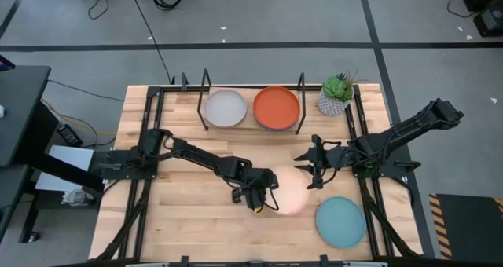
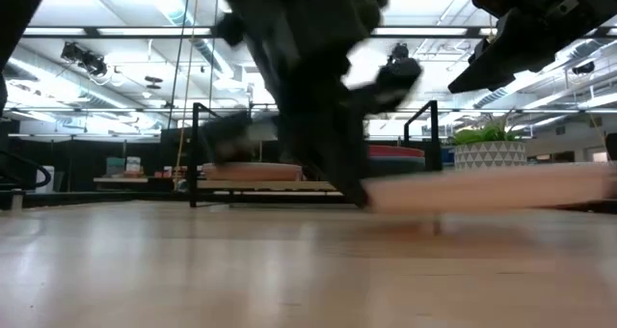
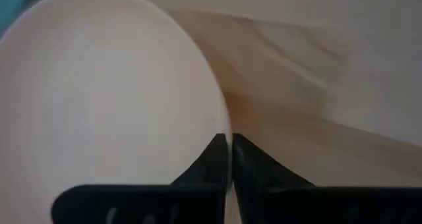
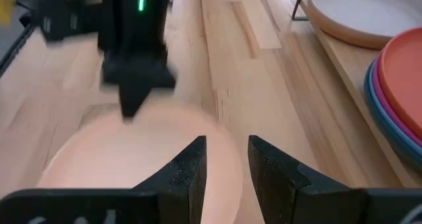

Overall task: Place and stack plates onto a shelf
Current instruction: Stack the light orange plate on top of the gray plate on the shelf

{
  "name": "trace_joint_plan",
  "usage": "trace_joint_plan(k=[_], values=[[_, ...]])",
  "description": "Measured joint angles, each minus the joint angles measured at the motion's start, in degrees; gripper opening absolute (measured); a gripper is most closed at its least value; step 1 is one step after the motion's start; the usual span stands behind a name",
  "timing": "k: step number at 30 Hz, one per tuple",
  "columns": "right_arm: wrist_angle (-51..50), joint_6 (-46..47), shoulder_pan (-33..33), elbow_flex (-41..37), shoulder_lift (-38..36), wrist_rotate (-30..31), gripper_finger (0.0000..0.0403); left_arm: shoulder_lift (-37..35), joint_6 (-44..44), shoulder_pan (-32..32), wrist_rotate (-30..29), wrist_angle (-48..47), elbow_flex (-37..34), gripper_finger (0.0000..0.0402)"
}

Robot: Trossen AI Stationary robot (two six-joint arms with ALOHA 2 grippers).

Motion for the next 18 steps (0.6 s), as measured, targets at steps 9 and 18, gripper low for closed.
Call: trace_joint_plan(k=[9, 18], values=[[1.2, -2.9, 1.8, 0.0, -1.6, 5.3, 0.0118, -14.5, -27.4, 3.4, 1.9, -26.7, 0.1, 0.0015], [3.3, -5.9, 1.8, 0.0, -1.5, 5.9, 0.0118, -20.9, -41.2, 15.2, -14.6, -32.7, 0.0, 0.0015]])
